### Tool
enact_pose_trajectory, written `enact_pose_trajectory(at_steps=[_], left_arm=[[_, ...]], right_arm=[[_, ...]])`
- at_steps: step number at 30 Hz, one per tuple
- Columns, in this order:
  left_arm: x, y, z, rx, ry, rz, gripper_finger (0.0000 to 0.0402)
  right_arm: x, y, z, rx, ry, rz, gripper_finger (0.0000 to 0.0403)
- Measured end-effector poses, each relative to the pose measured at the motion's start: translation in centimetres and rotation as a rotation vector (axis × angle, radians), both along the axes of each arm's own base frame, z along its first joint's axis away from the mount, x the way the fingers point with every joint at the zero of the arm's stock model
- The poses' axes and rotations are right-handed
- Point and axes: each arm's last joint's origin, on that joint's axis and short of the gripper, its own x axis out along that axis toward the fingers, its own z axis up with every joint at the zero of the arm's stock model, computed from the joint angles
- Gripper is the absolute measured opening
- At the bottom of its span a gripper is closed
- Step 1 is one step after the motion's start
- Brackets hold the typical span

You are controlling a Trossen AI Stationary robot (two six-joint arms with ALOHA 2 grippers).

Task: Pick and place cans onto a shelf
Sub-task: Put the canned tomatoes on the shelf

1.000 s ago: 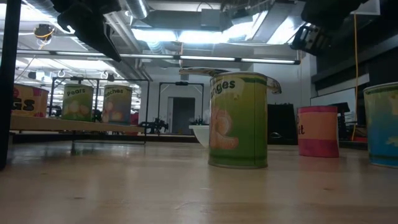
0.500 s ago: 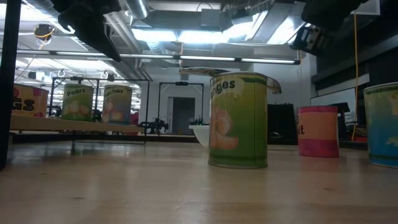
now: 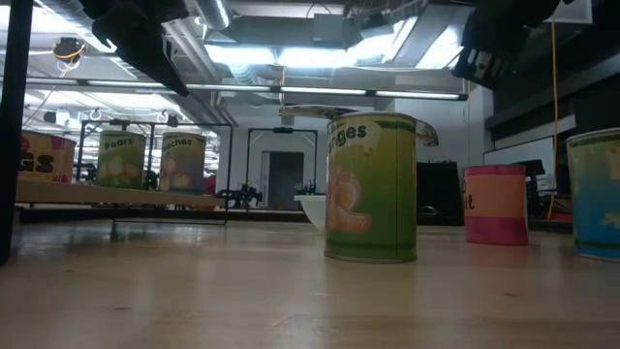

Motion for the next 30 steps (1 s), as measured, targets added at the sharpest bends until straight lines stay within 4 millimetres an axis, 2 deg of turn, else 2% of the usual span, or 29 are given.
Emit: enact_pose_trajectory(at_steps=[3, 6, 19, 24, 30], left_arm=[[0.0, 0.0, 0.0, 0.000, 0.000, 0.000, 0.0069], [0.0, 0.0, 0.0, 0.000, 0.000, 0.000, 0.0069], [0.0, 0.0, 0.0, 0.002, 0.000, 0.002, 0.0069], [0.0, 0.0, 0.0, 0.002, 0.000, 0.003, 0.0069], [0.0, 0.0, 0.0, 0.002, 0.000, 0.003, 0.0069]], right_arm=[[0.0, 0.0, 0.0, -0.006, 0.002, 0.003, 0.0126], [-0.3, -0.1, -0.3, -0.017, 0.041, 0.005, 0.0130], [-3.7, -0.9, -2.8, -0.129, 0.470, 0.034, 0.0131], [-4.3, -1.0, -3.1, -0.150, 0.538, 0.041, 0.0131], [-4.4, -1.1, -3.1, -0.171, 0.541, 0.032, 0.0131]])
